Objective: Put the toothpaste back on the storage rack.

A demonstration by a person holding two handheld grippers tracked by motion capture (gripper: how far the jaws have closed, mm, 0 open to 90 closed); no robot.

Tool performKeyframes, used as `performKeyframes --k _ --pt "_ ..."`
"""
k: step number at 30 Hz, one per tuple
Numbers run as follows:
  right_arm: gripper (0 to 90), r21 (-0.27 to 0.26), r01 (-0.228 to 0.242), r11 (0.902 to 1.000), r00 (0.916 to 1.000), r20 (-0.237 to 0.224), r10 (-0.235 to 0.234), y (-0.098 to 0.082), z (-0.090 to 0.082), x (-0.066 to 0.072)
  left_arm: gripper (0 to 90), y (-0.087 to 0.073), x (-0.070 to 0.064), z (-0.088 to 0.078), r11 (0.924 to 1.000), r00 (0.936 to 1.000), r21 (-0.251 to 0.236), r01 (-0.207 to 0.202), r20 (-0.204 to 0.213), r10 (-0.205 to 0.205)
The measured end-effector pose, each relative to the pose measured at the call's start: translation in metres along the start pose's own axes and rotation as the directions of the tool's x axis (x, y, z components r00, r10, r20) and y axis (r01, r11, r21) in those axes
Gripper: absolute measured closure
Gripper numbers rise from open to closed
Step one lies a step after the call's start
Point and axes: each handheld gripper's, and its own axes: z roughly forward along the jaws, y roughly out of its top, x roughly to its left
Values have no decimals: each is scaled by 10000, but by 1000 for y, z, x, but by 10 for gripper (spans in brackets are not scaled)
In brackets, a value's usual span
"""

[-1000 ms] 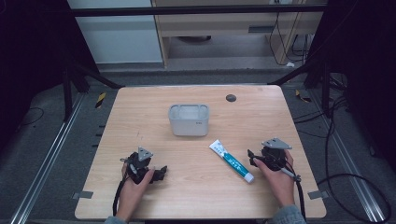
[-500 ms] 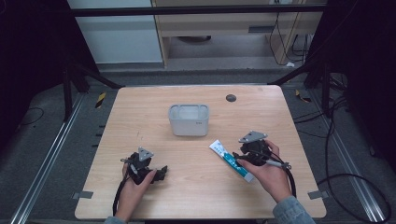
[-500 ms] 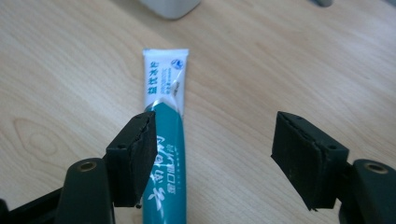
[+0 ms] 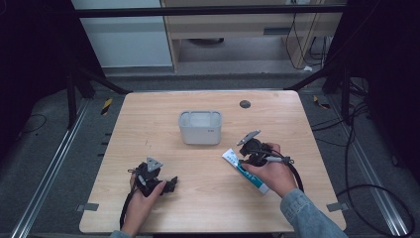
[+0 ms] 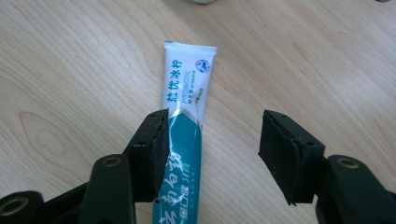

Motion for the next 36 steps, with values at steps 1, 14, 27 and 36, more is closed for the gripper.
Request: performKeyframes --k 1,14,27,36 --pt "440 67 66 10000 10000 -52 -66 2 2 0 0 0 0 0 10000 10000 1 -1 1 1" --pt "568 919 22 9958 9952 -973 68 19 13 1 0 -1 0 0 10000 10000 -12 -26 27 26" --pt "532 1718 66 9851 9908 -1339 167 32 33 -1 0 -1 0 0 10000 10000 -16 -27 27 27" --pt "527 2256 -47 9742 9883 -1475 389 34 51 1 0 -1 0 -1 10000 10000 -24 -55 61 55"
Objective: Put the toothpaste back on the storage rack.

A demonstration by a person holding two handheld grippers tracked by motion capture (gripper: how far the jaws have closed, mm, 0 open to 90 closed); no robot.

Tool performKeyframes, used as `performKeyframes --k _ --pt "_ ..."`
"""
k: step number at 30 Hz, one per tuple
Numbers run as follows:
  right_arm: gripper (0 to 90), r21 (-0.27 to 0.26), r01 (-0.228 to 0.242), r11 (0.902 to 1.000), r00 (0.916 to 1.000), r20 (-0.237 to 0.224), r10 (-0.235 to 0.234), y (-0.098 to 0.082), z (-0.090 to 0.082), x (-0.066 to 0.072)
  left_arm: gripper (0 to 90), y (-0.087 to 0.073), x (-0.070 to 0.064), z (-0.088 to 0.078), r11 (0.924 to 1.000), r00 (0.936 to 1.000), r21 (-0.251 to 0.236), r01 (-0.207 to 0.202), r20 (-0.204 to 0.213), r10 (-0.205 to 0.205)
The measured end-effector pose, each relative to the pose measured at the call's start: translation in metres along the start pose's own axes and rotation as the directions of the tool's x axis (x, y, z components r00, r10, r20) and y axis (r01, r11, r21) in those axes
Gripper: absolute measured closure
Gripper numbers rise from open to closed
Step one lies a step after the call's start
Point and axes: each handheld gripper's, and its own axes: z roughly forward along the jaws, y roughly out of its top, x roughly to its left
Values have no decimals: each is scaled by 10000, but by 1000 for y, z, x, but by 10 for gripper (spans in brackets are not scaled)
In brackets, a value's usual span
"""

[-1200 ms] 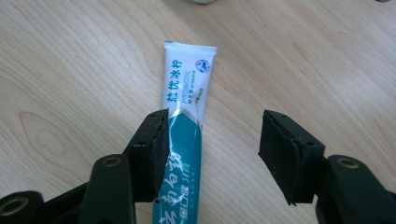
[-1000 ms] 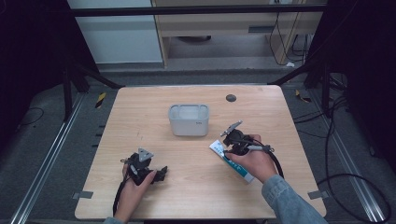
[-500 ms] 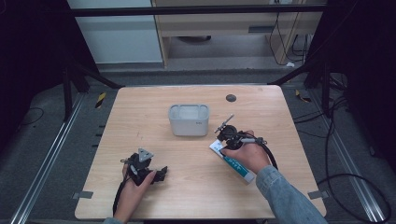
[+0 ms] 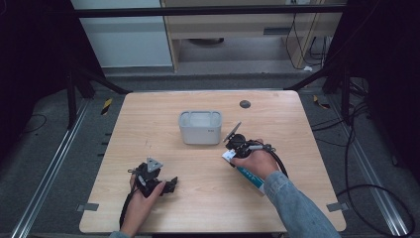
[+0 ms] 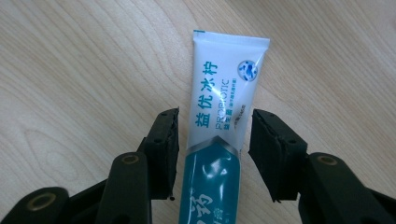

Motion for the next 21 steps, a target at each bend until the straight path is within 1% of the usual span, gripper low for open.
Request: performKeyframes --k 1,2,3,4,5,6,9,10,13,16,17,18,20,21 --pt "528 13 29 10000 10000 4 -29 0 1 -1 0 0 0 0 10000 10000 0 0 2 0" --pt "531 94 -68 9999 10000 -14 68 0 3 -1 0 0 0 0 10000 10000 2 -3 1 3" --pt "532 116 -11 9999 10000 14 11 -1 5 -2 0 0 0 0 10000 10000 -2 1 1 -1" --pt "532 168 -105 9998 9999 -35 105 0 5 -2 0 0 0 0 10000 10000 1 -2 1 2" --pt "532 168 -105 9998 9999 -35 105 0 5 -2 0 0 0 0 10000 10000 1 -2 1 2" --pt "534 239 -12 9997 10000 -49 13 -1 7 -3 0 0 0 0 10000 10000 2 2 2 -2" --pt "532 267 -69 9996 10000 10 68 -1 10 -2 0 0 0 0 10000 10000 -3 0 -6 0" --pt "532 250 16 9997 10000 29 -17 -2 11 -3 0 0 0 0 10000 10000 1 -7 5 7" --pt "532 290 -198 9994 9998 -74 200 -4 13 -3 0 0 0 0 10000 10000 -2 -1 0 1" --pt "532 319 -262 9991 9996 -84 264 -4 14 -3 0 0 0 0 10000 10000 -4 2 0 -2" --pt "532 251 -272 9993 9996 -119 275 -6 16 -4 0 0 0 0 10000 10000 1 -1 2 1" --pt "532 255 -210 9995 9997 -103 213 -7 17 -4 0 0 0 0 10000 10000 -3 0 4 0" --pt "534 296 -349 9990 9993 -144 353 -7 17 -4 0 0 0 0 10000 10000 1 -3 0 3" --pt "537 284 -336 9990 9993 -129 340 -7 17 -4 0 0 0 0 10000 10000 1 -3 0 3"
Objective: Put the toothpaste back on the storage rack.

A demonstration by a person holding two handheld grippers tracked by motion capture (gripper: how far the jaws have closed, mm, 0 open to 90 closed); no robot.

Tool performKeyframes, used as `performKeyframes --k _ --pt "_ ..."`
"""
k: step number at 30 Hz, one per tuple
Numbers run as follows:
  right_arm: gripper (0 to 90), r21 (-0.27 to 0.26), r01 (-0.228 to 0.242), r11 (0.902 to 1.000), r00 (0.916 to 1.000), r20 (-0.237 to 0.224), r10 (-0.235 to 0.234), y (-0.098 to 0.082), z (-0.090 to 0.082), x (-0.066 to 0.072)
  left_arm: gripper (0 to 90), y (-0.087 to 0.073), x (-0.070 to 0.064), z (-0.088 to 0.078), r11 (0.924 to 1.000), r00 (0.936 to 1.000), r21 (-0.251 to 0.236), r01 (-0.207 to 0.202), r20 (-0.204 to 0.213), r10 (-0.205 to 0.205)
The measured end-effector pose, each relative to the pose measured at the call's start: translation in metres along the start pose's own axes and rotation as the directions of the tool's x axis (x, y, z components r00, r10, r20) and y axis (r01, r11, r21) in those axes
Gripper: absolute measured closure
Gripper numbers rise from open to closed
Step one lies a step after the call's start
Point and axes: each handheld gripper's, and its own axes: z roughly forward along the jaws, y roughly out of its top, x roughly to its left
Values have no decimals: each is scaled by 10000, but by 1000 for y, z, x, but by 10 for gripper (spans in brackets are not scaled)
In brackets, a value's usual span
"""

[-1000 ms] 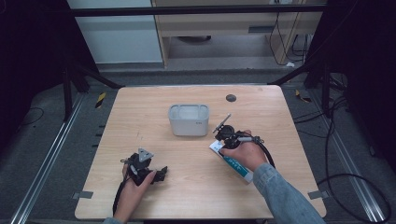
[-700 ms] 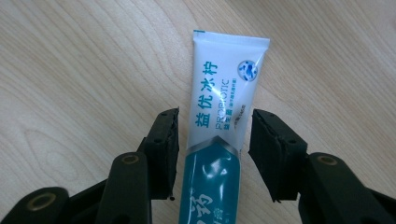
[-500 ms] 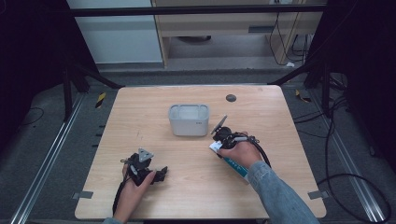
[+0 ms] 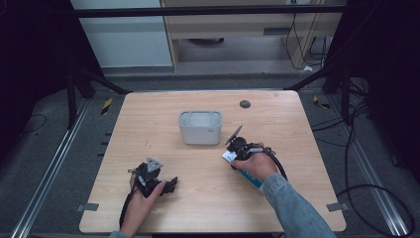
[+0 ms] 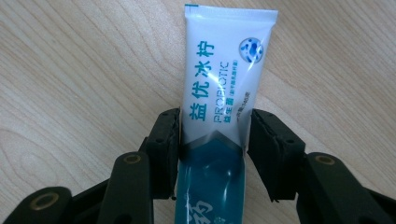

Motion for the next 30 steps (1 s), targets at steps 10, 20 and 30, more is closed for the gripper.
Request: performKeyframes --k 10,20,30 --pt "572 -47 -25 10000 10000 -27 25 0 0 0 0 0 0 0 10000 10000 -5 -22 15 22" --pt "592 -95 146 9998 9997 196 -144 -1 0 1 0 0 0 0 10000 10000 -6 -21 16 21" --pt "640 -34 95 9999 9994 339 -94 -1 -1 4 0 0 0 0 10000 10000 -6 -23 14 23"
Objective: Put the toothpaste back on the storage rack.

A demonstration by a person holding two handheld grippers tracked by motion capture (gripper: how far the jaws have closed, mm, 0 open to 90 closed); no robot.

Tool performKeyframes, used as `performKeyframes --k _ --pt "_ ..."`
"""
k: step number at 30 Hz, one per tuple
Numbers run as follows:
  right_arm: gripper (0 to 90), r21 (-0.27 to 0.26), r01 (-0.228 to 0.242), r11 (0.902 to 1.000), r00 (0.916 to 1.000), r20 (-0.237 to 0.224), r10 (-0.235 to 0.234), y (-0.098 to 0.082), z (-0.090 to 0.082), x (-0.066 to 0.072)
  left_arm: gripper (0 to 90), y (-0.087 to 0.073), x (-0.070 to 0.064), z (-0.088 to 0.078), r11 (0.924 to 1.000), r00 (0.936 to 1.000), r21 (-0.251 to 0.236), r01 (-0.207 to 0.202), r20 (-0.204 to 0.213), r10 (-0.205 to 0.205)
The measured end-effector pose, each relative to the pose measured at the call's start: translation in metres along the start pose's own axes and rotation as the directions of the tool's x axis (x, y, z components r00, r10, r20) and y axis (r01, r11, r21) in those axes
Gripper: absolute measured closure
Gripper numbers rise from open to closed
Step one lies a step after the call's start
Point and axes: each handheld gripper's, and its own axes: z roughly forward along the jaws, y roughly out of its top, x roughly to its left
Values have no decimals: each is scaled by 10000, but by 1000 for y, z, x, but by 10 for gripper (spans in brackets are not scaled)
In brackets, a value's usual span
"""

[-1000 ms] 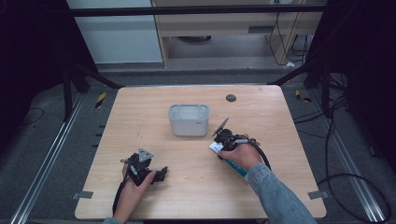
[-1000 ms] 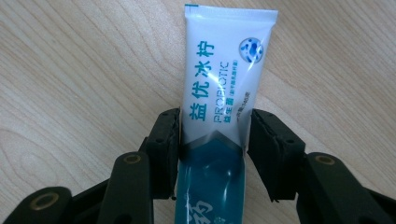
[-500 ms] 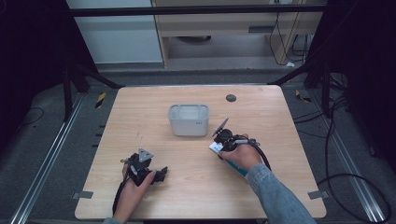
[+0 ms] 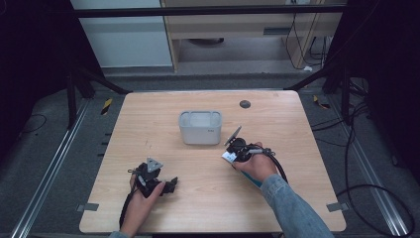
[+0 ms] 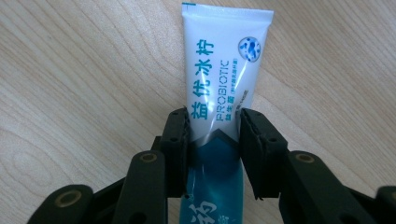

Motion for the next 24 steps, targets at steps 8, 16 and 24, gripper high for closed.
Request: performKeyframes --k 8,16,24 --pt "683 -21 42 10000 10000 62 -42 0 0 -1 0 0 0 0 10000 10000 3 -3 0 3" --pt "730 -250 -133 9996 9999 92 135 -4 -2 -3 0 0 0 0 10000 10000 1 -1 2 1" --pt "785 -341 -217 9992 9997 83 220 -5 -7 -4 0 0 0 0 10000 10000 1 0 1 0"
